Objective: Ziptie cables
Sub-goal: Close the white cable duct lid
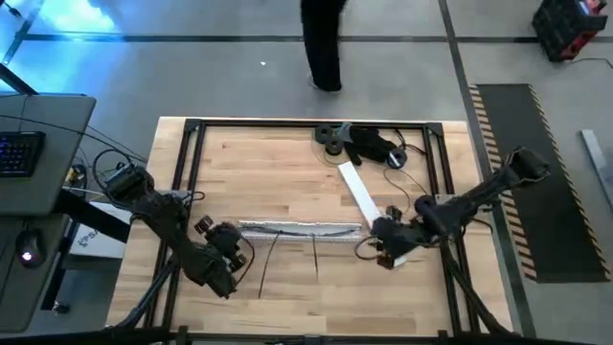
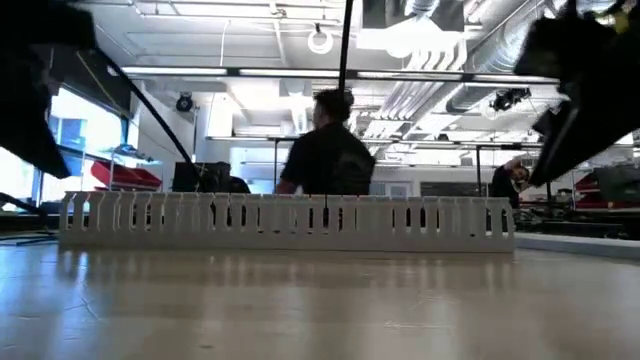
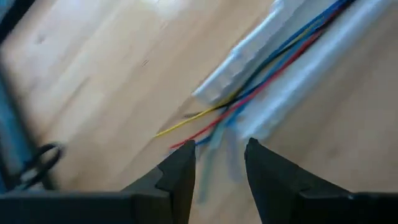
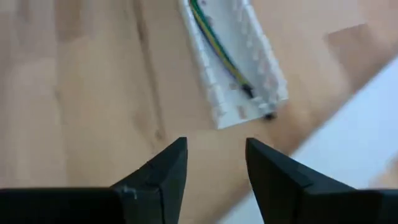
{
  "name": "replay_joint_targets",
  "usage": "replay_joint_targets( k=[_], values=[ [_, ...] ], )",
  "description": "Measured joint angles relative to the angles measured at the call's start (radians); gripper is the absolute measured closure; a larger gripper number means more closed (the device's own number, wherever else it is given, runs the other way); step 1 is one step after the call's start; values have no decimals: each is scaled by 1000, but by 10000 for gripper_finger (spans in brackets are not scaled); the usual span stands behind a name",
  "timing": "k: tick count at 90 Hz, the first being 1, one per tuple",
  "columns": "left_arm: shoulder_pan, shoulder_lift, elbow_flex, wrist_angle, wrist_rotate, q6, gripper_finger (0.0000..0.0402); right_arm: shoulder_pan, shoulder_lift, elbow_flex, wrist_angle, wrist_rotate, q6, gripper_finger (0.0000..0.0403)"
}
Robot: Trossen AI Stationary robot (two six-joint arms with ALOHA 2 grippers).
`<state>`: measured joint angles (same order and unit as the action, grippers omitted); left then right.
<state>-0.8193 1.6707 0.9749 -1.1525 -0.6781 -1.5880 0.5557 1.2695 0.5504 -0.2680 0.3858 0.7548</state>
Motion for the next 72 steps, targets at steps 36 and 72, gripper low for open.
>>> replay_joint_targets(
  k=[36,72],
  values=[
    [-28,3,0,159,-148,56,280,20,0,-69,160,296,-159,75],
    [-26,3,0,182,-214,60,280,-34,88,-143,1,287,275,18]
  ],
)
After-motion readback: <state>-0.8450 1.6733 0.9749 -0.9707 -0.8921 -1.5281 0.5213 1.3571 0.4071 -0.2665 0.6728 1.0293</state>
